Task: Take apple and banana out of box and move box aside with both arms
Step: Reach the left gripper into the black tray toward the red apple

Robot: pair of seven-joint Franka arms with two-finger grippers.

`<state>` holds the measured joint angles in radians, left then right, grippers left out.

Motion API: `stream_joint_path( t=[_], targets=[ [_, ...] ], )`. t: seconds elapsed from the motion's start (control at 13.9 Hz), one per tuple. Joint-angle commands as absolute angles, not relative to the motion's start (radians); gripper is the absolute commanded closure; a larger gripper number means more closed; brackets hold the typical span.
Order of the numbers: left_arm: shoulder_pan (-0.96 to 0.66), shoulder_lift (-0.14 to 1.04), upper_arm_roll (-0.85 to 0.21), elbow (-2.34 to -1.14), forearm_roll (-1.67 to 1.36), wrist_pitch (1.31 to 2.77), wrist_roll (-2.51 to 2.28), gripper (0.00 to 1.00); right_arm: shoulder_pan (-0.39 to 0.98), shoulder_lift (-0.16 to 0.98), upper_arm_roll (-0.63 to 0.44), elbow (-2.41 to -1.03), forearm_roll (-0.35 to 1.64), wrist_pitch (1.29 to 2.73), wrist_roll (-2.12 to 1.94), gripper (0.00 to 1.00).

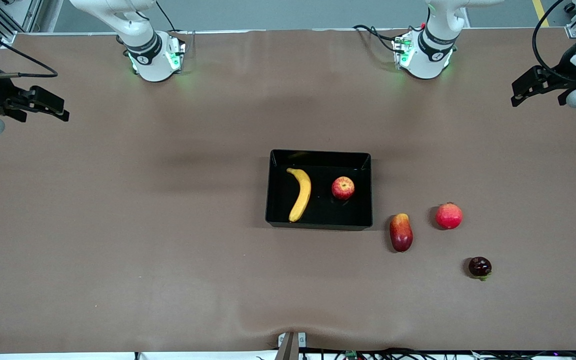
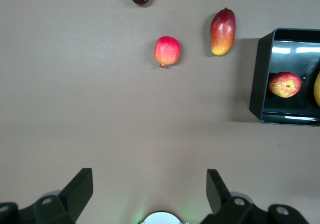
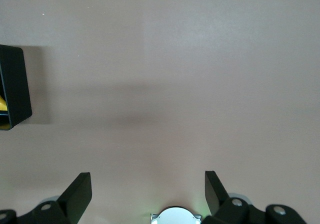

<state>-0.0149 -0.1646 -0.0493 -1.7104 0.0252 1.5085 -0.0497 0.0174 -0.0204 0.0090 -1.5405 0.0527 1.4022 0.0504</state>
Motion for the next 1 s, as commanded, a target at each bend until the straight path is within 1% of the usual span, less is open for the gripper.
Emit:
stream_joint_path(
  t=[0.0, 0.14, 0.36, 0.5, 0.79, 0.86, 0.93],
  targets=[
    [-0.014, -0.143, -0.055, -1.68, 0.044, 1.488, -0.035, 0.0, 0.003, -0.032, 0.023, -1.549, 0.055, 1.394, 0.057, 0.0],
    [-0.018, -0.117, -0.057, -1.66, 0.044, 1.488, -0.034, 0.0, 0.003, -0.032, 0.023, -1.549, 0.055, 1.393, 0.057, 0.0],
    [-0.02, 0.012, -0.057, -1.553, 0.046, 1.485, -0.034, 0.0, 0.005, -0.032, 0.023, -1.549, 0.055, 1.387, 0.057, 0.0],
    [-0.037, 0.07, -0.063, -1.539, 0.038, 1.482, -0.069, 0.0, 0.005, -0.032, 0.023, -1.549, 0.055, 1.387, 0.057, 0.0],
    [-0.179, 0.172, -0.074, -1.532, 0.032, 1.503, -0.36, 0.0, 0.006, -0.032, 0.025, -1.549, 0.055, 1.393, 0.057, 0.0],
    [-0.213, 0.192, -0.074, -1.534, 0.028, 1.537, -0.424, 0.0, 0.014, -0.032, 0.025, -1.549, 0.055, 1.397, 0.057, 0.0],
    [-0.242, 0.216, -0.078, -1.535, 0.023, 1.601, -0.49, 0.0, 0.02, -0.032, 0.025, -1.549, 0.055, 1.399, 0.06, 0.0]
  ],
)
